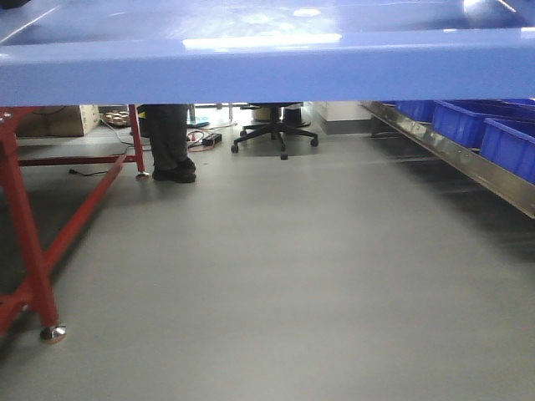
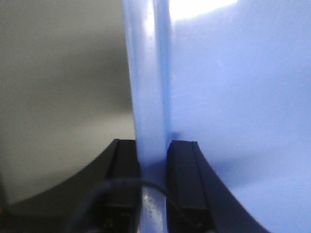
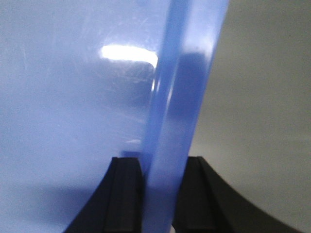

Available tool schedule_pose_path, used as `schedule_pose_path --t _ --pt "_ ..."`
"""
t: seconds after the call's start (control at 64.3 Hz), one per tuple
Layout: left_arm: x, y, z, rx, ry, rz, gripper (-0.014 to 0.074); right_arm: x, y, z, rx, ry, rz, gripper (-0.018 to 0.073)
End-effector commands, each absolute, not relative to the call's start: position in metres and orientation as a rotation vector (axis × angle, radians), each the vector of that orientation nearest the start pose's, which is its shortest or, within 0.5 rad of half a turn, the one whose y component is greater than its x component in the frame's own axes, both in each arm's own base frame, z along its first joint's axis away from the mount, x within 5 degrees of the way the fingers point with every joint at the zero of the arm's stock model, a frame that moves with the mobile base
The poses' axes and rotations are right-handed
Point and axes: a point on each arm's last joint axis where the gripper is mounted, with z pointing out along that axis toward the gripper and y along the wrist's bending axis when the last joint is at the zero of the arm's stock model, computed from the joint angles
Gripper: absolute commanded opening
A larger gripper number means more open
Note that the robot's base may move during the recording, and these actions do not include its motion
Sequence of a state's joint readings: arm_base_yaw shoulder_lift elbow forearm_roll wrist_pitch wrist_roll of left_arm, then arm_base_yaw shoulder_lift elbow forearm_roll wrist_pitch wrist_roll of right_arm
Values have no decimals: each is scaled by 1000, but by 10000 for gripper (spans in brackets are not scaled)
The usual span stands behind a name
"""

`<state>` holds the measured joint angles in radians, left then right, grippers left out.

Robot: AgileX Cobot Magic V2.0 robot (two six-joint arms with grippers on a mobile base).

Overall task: Grab blue tray and place on right shelf
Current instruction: 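Carry the tray with both grippers while driving to the shelving rack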

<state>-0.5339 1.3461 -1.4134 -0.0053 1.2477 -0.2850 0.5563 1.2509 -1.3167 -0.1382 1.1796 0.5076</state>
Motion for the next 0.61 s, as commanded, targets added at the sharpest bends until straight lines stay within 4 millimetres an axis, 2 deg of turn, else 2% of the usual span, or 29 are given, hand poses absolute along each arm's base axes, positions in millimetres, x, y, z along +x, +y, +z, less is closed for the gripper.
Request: schedule_pose_path --t 0.0,0.591 --pt "209 -129 398 395 2697 -258 -48 208 115 404 -127 2471 242 56" --pt "208 -130 398 396 2702 -283 -48 208 115 404 -127 2471 242 56"
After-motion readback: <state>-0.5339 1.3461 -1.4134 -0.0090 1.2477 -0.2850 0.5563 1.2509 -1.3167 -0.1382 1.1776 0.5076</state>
